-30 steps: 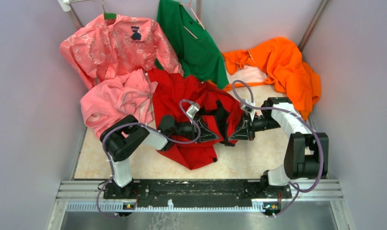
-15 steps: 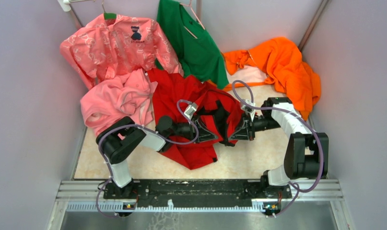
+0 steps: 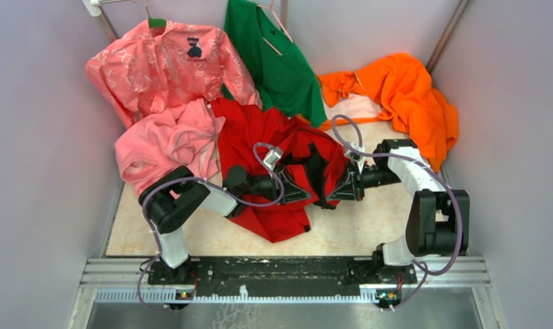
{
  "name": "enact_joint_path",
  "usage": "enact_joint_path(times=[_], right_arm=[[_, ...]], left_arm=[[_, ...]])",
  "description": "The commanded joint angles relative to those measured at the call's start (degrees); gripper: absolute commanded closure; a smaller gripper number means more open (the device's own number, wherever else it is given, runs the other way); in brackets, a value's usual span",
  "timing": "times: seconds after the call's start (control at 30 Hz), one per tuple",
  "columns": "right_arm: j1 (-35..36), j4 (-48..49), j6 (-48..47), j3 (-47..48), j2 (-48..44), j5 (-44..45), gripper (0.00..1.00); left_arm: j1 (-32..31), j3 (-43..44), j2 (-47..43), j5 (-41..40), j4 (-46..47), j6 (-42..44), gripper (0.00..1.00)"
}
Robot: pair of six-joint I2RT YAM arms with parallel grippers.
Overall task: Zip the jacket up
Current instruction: Insert the zipper into the jacket.
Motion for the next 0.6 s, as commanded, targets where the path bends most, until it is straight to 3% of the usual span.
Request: enact_joint_path(times=[0.0, 0.57], right_arm=[[0.57, -0.76, -1.42, 0.83, -1.79, -2.55, 1.0], [0.53, -0.74, -1.59, 0.64, -1.64, -2.94, 1.0]], left_arm=[[0.05, 1.07, 1.03, -0.31, 15.88, -0.27, 1.0], [0.01, 1.69, 1.79, 0.44, 15.93, -1.28, 1.0]])
